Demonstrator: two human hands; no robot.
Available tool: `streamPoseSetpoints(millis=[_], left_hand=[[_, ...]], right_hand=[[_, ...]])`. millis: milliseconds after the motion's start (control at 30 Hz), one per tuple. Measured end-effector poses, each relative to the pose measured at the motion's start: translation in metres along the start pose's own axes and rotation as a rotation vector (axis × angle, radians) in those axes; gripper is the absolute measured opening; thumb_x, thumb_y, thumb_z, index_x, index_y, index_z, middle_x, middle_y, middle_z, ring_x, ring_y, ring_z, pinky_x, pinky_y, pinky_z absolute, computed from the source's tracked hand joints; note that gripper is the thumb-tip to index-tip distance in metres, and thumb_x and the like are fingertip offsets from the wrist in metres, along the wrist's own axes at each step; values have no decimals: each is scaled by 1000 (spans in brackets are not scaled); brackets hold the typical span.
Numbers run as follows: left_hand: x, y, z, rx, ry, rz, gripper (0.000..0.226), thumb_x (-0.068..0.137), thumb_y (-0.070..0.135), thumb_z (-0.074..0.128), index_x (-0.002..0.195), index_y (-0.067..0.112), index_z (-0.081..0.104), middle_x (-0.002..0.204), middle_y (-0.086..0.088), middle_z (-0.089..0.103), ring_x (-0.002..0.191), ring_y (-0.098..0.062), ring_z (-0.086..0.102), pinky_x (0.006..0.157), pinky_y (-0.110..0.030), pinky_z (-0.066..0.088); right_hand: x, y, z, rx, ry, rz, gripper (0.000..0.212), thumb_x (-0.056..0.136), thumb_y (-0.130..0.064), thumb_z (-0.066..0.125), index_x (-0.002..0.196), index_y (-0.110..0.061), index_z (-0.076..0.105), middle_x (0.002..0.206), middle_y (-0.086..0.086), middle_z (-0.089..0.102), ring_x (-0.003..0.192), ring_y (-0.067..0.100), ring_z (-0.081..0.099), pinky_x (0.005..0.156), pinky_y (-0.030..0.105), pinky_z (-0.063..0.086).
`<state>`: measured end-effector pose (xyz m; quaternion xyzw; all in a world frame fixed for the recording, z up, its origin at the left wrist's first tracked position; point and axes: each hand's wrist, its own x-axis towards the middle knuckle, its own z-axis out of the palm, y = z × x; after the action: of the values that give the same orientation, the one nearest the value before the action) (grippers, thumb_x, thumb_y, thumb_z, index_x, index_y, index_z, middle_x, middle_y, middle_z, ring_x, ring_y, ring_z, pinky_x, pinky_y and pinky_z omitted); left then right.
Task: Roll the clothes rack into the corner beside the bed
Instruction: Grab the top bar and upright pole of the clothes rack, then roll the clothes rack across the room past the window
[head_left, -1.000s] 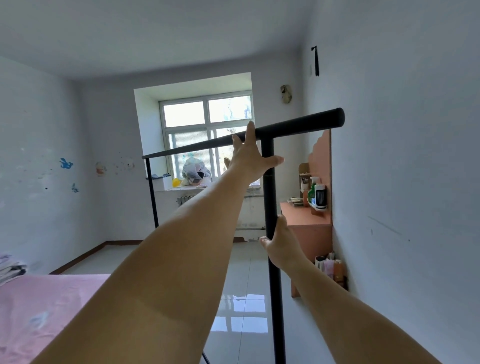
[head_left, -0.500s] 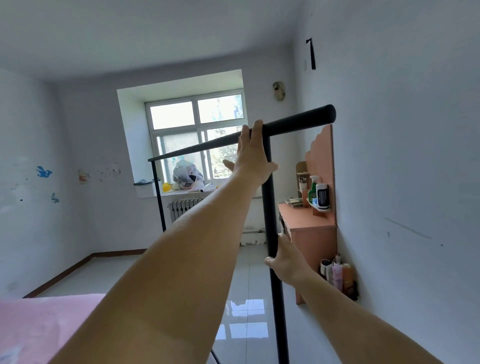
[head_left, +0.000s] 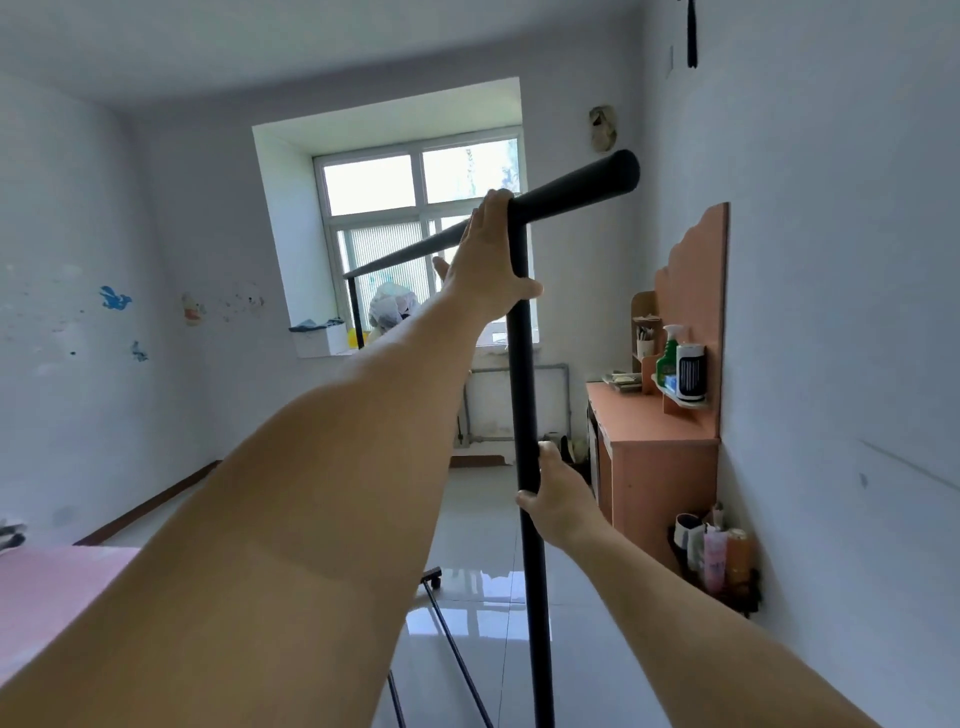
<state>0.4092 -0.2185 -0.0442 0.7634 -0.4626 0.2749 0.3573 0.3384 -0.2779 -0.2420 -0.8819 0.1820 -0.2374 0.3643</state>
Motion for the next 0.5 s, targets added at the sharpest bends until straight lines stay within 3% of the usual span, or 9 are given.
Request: streamPoseSetpoints(millis=[133, 300, 400, 500], left_hand=[[41, -25, 19, 49, -96, -39, 82, 62, 17, 82, 124, 13, 29, 110, -3, 38, 103, -26, 48, 92, -50, 48], [84, -59, 51, 110, -139, -22, 94, 64, 18, 82, 135, 13, 22, 130, -8, 33, 115, -25, 41, 97, -39, 43], [102, -79, 63, 121, -140, -36, 96, 65, 20, 83, 137, 14, 20, 133, -8, 33, 118, -24, 41, 97, -32, 39], [117, -94, 73, 149, -150, -40, 96, 64, 23, 83, 136, 15, 20, 131, -7, 36, 117, -24, 42, 98, -34, 39]], right_hand=[[54, 18, 6, 14, -72, -19, 44, 90, -10, 57, 127, -13, 33, 110, 15, 60, 100, 29, 61, 88, 38, 54], [117, 40, 20, 91, -104, 17, 28, 92, -9, 46, 116, -13, 32, 77, 1, 44, 66, 15, 47, 72, 42, 51], [145, 50, 32, 79, -161, 9, 42, 89, -9, 55, 119, -17, 27, 100, 7, 48, 77, 15, 51, 71, 31, 46], [166, 58, 45, 103, -137, 26, 48, 88, -7, 56, 123, -16, 25, 117, 13, 53, 90, 22, 54, 77, 30, 45]])
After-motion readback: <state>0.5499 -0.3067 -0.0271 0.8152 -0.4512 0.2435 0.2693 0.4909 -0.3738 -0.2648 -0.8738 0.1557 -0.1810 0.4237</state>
